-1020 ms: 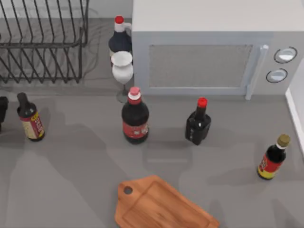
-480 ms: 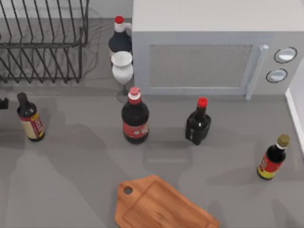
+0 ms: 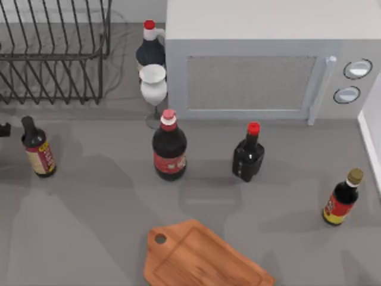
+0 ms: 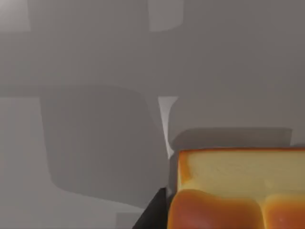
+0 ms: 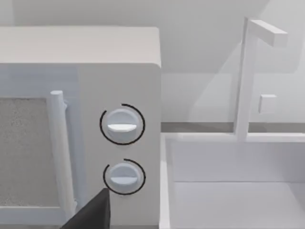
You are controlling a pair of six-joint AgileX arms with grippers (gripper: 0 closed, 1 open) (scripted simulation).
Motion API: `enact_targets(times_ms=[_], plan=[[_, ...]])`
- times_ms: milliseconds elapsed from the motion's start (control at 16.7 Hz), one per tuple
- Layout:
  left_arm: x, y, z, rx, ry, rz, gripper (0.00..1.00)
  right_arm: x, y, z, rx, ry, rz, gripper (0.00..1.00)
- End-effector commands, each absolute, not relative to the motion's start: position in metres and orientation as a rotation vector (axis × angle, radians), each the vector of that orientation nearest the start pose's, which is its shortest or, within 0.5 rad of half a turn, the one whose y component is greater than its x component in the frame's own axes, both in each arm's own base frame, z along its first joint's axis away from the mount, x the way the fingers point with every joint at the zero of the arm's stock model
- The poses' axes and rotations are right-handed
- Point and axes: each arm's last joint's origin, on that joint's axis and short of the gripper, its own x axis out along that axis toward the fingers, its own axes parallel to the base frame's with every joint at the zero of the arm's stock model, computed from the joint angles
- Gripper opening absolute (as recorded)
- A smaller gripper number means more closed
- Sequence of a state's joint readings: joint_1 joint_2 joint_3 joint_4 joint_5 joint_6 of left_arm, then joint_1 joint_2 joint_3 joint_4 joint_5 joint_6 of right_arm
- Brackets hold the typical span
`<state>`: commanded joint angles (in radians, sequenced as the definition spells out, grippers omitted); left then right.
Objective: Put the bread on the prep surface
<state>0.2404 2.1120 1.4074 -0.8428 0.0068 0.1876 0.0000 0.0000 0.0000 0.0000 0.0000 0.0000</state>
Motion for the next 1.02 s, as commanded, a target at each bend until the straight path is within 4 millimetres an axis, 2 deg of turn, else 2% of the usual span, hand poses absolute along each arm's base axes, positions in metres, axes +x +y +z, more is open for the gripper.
enact_targets(times_ms=[120, 840, 1020], plan=[[0.38, 0.096, 0.122, -0.047, 1.548, 0.047, 0.0, 0.106, -0.001, 0.16, 0.0, 0.0, 0.0, 1.0], [0.378, 0.096, 0.211, -0.05, 1.55, 0.049, 0.0, 0.106, -0.001, 0.16, 0.0, 0.0, 0.0, 1.0], [0.377, 0.096, 0.214, -0.048, 1.546, 0.049, 0.0, 0.106, -0.001, 0.16, 0.0, 0.0, 0.0, 1.0]])
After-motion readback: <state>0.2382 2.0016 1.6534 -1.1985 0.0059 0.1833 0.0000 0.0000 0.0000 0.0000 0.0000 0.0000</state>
